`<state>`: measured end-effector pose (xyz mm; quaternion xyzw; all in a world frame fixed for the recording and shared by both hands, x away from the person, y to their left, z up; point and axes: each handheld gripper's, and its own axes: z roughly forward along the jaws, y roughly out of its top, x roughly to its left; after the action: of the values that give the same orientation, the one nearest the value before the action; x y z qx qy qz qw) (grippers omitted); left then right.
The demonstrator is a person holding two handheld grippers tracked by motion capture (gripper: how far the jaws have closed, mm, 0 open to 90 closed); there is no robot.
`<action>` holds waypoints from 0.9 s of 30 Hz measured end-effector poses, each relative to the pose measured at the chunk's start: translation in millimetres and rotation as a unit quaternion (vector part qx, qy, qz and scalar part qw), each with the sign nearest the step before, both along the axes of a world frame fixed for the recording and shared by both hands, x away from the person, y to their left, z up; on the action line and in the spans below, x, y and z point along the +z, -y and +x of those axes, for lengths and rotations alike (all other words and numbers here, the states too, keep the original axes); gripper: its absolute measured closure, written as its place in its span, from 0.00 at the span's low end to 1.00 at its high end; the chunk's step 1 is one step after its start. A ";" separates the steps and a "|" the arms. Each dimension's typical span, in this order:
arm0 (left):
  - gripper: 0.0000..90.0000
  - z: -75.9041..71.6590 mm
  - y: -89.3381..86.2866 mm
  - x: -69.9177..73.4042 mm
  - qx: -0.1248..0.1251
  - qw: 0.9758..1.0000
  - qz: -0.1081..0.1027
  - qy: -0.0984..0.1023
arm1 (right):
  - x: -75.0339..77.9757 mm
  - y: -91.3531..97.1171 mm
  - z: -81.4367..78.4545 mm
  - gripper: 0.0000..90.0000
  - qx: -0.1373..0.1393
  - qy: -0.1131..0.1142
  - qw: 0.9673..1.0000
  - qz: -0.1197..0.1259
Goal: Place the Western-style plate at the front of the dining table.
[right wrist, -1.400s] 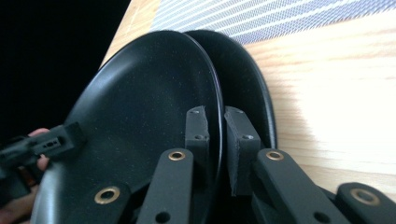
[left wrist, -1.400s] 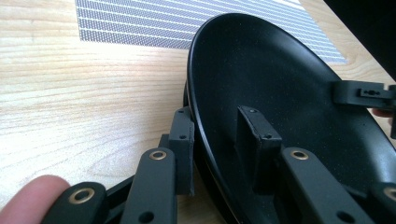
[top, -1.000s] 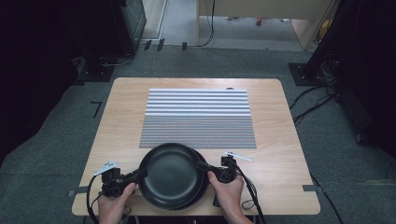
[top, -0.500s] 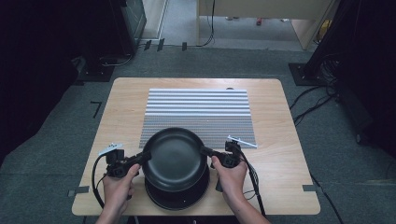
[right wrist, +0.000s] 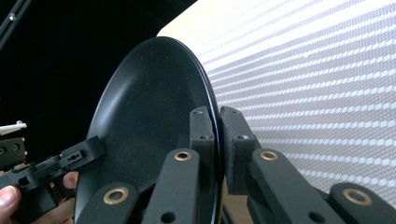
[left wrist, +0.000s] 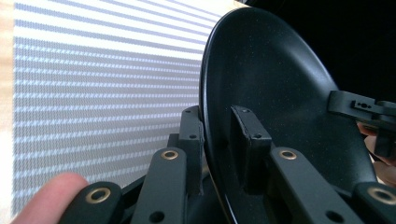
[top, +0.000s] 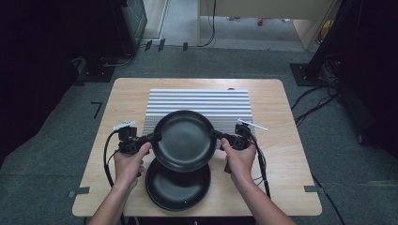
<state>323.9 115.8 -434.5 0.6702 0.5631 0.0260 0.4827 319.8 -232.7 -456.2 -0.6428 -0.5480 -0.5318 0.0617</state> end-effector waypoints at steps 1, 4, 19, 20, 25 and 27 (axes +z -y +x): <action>0.84 5.6 2.3 0.1 -0.002 1.000 0.000 -0.003 | 1.3 1.8 3.2 0.94 -0.001 0.001 1.000 -0.002; 0.84 13.3 6.0 -0.6 -0.003 1.000 -0.002 -0.008 | 5.6 7.0 11.7 0.94 -0.006 0.003 1.000 -0.013; 0.84 72.5 32.3 -10.0 0.002 0.999 0.004 -0.041 | -3.3 25.4 54.4 0.94 -0.030 -0.010 0.999 -0.022; 0.84 76.4 34.3 -10.6 0.004 0.999 0.005 -0.043 | -4.4 26.5 58.2 0.94 -0.032 -0.011 0.999 -0.023; 0.84 97.3 41.2 -17.3 0.006 0.998 0.007 -0.060 | -10.0 31.3 76.9 0.93 -0.043 -0.021 0.999 -0.026; 0.84 102.3 42.7 -19.6 0.007 0.998 0.008 -0.065 | -11.7 32.0 79.8 0.93 -0.046 -0.024 0.998 -0.027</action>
<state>426.1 73.1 -454.1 0.6703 0.5974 -0.0097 0.4400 399.6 -264.7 -467.9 -0.6813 -0.5307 -0.5031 0.0333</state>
